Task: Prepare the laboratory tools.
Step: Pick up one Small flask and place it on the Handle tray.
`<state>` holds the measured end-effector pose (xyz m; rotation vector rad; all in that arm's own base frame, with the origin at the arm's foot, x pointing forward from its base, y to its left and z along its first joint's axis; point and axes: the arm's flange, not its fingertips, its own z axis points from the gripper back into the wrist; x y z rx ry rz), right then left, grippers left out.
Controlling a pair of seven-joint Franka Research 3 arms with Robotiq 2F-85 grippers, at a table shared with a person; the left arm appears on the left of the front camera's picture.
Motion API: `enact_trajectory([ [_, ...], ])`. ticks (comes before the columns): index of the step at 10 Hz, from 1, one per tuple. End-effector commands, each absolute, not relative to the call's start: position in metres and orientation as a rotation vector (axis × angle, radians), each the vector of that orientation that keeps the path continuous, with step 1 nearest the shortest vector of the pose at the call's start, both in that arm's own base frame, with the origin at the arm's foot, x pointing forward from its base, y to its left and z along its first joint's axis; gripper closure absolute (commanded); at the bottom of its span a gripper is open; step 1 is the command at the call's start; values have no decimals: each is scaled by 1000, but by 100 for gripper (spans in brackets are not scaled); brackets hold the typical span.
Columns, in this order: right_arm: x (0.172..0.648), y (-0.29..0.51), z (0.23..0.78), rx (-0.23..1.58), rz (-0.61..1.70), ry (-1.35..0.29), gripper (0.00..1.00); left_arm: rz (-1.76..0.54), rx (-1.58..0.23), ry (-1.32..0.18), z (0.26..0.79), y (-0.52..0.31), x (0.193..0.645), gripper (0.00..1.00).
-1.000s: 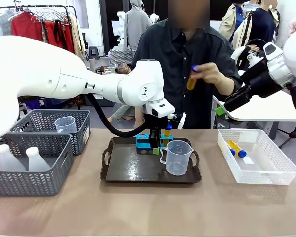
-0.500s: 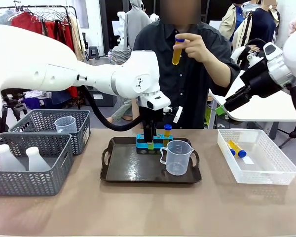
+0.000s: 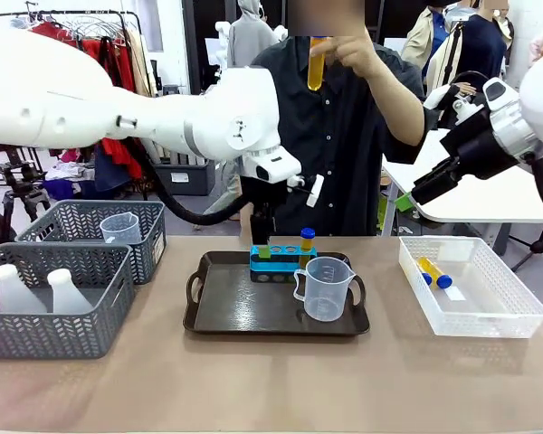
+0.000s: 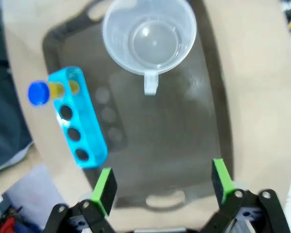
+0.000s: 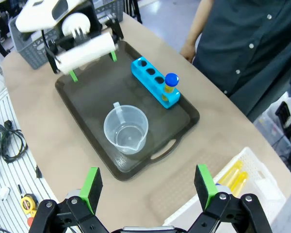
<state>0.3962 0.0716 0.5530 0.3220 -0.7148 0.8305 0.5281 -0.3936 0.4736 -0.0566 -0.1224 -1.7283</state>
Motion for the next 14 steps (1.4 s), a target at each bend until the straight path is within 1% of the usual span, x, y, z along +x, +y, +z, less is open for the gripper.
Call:
enact_trajectory([
  [1, 397, 71, 553, 351, 831, -723, 0, -1628, -46, -104, 501, -360, 517, 0],
  [4, 397, 71, 553, 351, 831, -723, 0, -1419, -10, -133, 554, -309, 521, 0],
  [5, 397, 71, 553, 351, 831, -723, 0, -1299, 22, -134, 572, -287, 527, 0],
  [6, 397, 71, 553, 351, 831, -723, 0, -1189, 73, -140, 588, -270, 523, 0],
  [7, 397, 71, 553, 351, 831, -723, 0, -1074, 85, -138, 599, -257, 519, 0],
  [8, 397, 71, 553, 351, 831, -723, 0, -955, 86, -129, 604, -246, 518, 0],
  [10, 397, 71, 553, 351, 831, -723, 0, -709, 184, -78, 611, -221, 505, 0],
  [11, 397, 71, 553, 351, 831, -723, 0, -603, 180, -86, 612, -209, 495, 0],
  [14, 397, 71, 553, 351, 831, -723, 0, -393, 153, -105, 606, -164, 468, 0],
])
